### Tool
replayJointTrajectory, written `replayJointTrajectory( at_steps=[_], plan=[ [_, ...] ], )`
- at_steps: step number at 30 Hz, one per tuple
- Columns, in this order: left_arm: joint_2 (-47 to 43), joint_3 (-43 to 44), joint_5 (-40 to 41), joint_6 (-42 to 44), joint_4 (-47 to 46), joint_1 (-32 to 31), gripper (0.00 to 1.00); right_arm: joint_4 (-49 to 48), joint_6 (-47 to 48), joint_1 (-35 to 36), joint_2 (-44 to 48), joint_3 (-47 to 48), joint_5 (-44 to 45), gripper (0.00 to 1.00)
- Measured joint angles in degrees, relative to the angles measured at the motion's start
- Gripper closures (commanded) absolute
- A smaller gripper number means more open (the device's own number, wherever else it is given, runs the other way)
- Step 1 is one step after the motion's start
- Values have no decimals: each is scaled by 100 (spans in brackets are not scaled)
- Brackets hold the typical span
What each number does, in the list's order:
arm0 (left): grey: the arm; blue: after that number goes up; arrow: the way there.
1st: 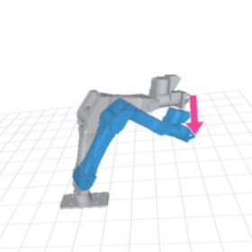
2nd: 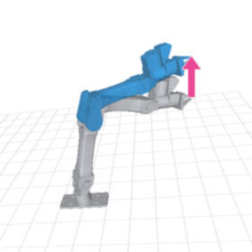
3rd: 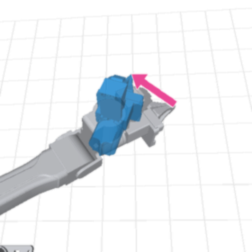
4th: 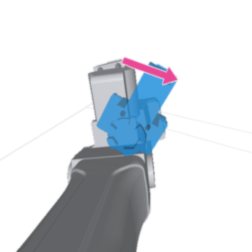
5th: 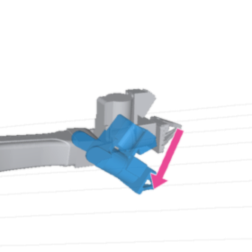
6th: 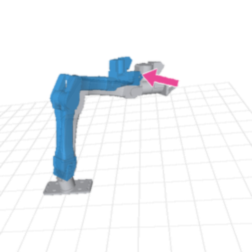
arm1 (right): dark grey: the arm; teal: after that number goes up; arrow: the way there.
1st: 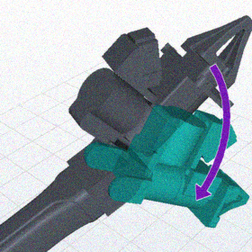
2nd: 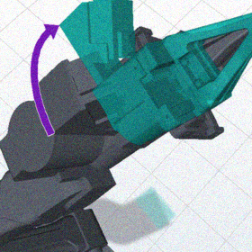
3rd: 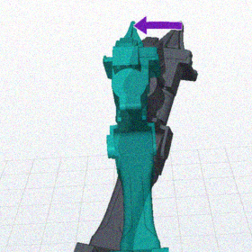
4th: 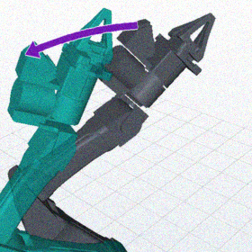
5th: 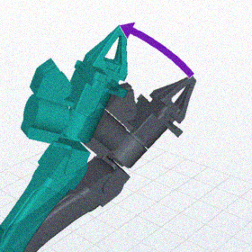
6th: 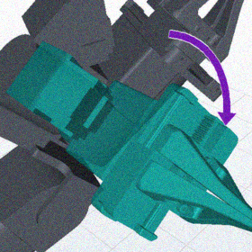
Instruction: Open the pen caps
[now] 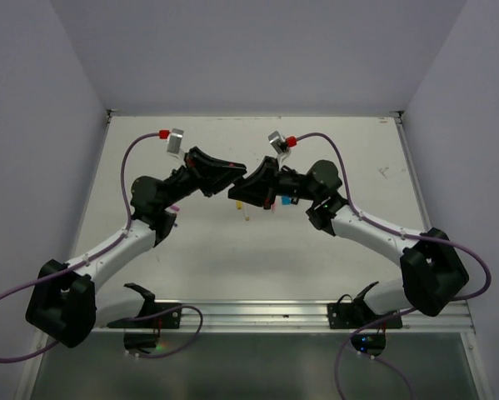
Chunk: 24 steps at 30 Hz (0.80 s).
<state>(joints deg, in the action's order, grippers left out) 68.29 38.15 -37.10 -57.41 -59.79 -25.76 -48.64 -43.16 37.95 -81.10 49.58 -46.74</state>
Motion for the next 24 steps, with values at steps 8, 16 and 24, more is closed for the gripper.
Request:
replayJointTrajectory(
  at_steps=[8,16,24],
  plan=[
    [-354,20,304,472,909,-170,100,660,599,37,350,-133,245,100],
    [-487,24,647,765,1362,-291,100,706,890,72,439,-310,490,100],
    [-509,308,2081,1102,872,-28,100,868,761,4,485,-1008,472,100]
  ],
)
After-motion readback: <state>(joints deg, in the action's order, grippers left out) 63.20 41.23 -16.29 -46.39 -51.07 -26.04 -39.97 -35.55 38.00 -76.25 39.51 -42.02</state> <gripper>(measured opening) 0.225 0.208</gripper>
